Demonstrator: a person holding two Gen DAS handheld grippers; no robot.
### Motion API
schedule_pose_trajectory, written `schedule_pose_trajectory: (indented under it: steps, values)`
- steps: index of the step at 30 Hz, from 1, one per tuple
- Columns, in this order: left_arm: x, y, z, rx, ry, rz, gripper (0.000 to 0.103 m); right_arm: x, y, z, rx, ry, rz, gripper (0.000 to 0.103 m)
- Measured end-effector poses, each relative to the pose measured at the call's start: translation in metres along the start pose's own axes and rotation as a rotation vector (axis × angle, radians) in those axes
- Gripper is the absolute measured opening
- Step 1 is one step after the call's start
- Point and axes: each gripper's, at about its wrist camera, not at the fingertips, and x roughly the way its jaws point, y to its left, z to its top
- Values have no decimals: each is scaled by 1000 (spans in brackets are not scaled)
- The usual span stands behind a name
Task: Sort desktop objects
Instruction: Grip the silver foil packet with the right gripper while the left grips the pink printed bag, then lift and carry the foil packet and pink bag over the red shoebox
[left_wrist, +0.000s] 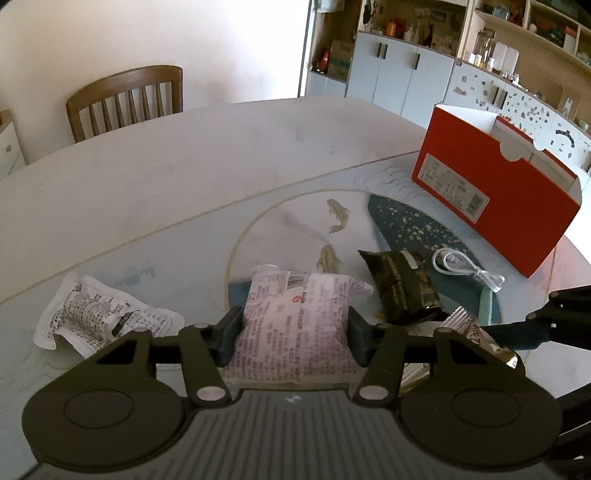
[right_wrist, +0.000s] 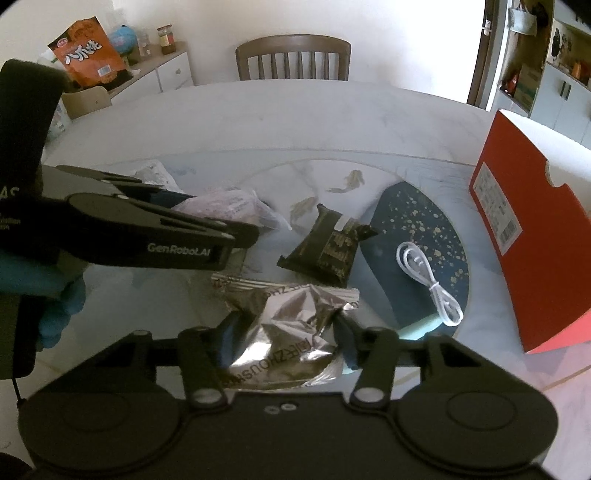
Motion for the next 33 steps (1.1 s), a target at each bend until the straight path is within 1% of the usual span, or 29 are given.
schedule_pose_trajectory:
  steps: [9,18,22,28,33]
  values:
    - [-22,-8,7,-19,-8,39,57,-23,-3,4,4,-37,10,52]
    - [-58,-25,16,-9,-24,73,57,-52,-17,8,13,-78,20,52]
    - [-74,-33,21,-23,-32,78,57,-68,-25,11,12,-98,21,52]
    - [-99,-49,27,-36,-52,83,57,-93,-40,11,24,-128,27,52]
    - [-118,-72,33,-33,-67,85,57,-114,-54,13,32,-147,31,52]
